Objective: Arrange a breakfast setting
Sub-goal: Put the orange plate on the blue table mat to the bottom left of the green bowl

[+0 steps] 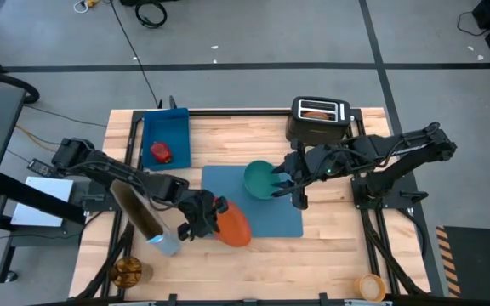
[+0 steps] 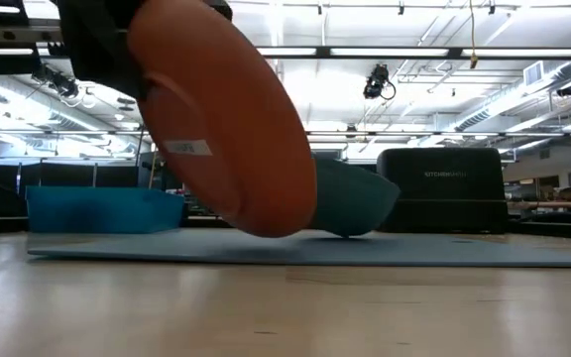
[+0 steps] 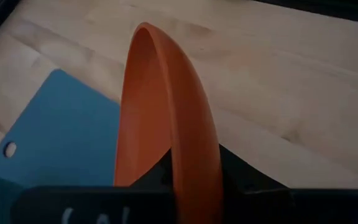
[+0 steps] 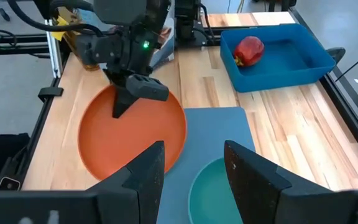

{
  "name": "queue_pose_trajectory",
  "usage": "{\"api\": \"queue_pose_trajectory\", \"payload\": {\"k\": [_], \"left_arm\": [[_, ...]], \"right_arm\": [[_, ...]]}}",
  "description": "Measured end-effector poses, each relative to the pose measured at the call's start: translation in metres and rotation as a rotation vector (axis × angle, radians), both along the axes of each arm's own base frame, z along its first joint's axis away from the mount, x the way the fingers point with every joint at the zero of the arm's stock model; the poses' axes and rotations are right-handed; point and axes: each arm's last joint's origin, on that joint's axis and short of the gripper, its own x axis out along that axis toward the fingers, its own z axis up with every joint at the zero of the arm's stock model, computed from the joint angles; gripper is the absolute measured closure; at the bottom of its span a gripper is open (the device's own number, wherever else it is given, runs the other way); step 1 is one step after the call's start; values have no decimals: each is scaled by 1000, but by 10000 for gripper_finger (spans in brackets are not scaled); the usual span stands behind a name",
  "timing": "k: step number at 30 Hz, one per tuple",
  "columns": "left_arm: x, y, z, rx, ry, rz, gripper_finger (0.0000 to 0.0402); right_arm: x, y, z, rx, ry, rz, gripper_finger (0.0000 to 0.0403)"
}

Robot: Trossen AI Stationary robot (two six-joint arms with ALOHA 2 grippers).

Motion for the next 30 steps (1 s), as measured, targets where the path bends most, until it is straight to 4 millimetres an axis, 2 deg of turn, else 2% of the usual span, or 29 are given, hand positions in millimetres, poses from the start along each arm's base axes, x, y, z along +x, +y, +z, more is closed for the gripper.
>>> {"api": "queue_pose_trajectory", "payload": {"k": [9,17,23,30], "left_arm": [[-4,6,-6,84,61,61,353],[-2,4,-13,67,121,106,346],[-7,-2,-16,24,181,142,301],[-16,-4,-21,45,279,138,241]], "right_arm": [[5,1,-7,-17,37,-7,229],[35,8,-47,-61,182,-12,229],[53,13,-72,-79,263,-15,222],[65,17,-92,-65,324,-15,210]]}}
